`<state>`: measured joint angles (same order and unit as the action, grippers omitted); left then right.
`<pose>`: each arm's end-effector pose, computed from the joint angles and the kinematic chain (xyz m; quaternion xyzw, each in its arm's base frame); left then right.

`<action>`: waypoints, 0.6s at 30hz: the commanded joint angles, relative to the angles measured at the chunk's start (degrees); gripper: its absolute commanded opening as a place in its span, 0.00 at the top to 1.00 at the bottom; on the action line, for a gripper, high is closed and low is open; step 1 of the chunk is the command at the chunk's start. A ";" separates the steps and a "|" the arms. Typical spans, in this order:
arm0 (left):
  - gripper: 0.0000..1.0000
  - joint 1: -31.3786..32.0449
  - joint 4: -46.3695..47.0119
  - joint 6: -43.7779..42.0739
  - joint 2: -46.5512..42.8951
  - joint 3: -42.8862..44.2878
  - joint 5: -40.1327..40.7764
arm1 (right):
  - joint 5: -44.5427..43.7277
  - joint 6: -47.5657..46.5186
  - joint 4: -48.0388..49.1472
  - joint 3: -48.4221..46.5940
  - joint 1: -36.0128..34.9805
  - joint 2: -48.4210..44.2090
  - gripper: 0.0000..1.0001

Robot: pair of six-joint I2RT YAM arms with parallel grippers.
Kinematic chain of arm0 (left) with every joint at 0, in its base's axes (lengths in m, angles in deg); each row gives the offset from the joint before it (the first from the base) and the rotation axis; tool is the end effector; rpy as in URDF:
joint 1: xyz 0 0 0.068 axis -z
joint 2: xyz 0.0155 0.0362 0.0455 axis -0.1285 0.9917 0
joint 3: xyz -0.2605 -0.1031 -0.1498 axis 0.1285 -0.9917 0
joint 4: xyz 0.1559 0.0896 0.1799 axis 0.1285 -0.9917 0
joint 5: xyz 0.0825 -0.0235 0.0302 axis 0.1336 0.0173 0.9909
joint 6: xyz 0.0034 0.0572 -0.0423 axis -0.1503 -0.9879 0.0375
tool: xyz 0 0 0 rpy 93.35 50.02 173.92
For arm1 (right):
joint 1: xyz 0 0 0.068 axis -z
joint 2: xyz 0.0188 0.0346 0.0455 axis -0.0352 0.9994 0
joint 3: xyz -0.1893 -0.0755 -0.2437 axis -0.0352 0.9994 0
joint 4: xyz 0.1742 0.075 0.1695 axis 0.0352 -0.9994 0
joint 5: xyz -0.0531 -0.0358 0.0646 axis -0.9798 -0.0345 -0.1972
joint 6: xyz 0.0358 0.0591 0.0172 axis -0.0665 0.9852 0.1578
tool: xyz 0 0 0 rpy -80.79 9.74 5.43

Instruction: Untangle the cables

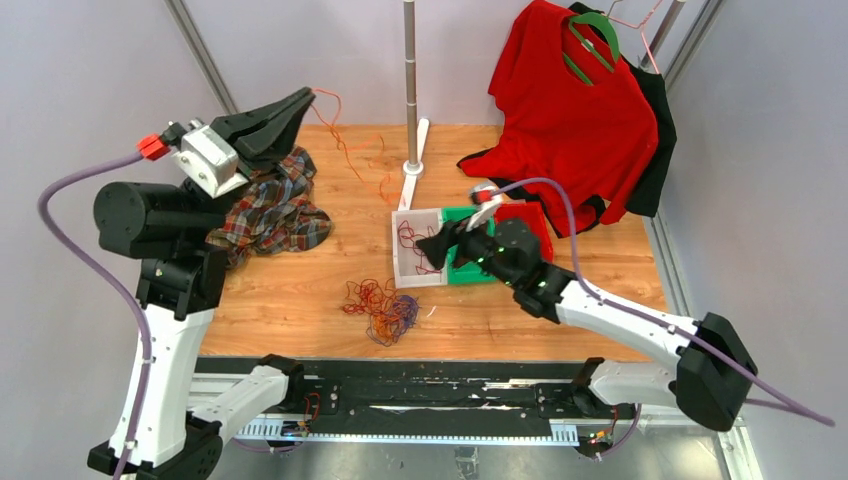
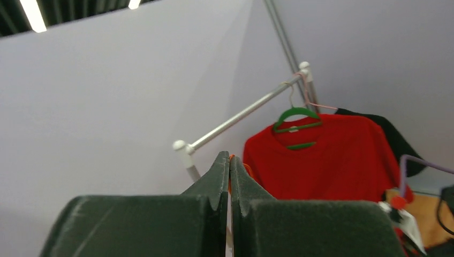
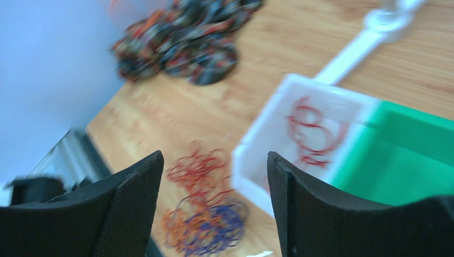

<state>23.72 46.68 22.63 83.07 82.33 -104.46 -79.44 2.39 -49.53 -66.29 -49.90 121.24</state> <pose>0.0921 -0.0581 0.6198 0.3269 0.3565 -0.1642 0.8597 0.1739 0.2242 0.3494 -0.1841 0.7023 0.4284 0.5380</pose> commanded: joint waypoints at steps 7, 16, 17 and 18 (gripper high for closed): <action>1.00 9.38 -10.86 5.31 6.15 -5.02 -3.15 | -8.95 0.15 -7.17 2.66 12.22 -7.08 0.32; 1.00 14.13 -9.75 1.75 12.72 -5.79 -2.88 | -18.62 -3.03 -13.38 4.21 17.75 -4.77 0.34; 1.00 14.22 -9.98 1.28 13.67 -5.63 -3.08 | -18.46 -2.37 -13.37 4.61 18.35 -4.17 0.35; 1.00 14.37 -9.98 0.96 14.65 -5.52 -3.11 | -18.52 -1.66 -13.36 4.96 18.87 -3.59 0.35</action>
<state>37.32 36.58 26.12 95.57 75.79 -106.99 -94.45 0.77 -60.79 -62.46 -33.33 115.95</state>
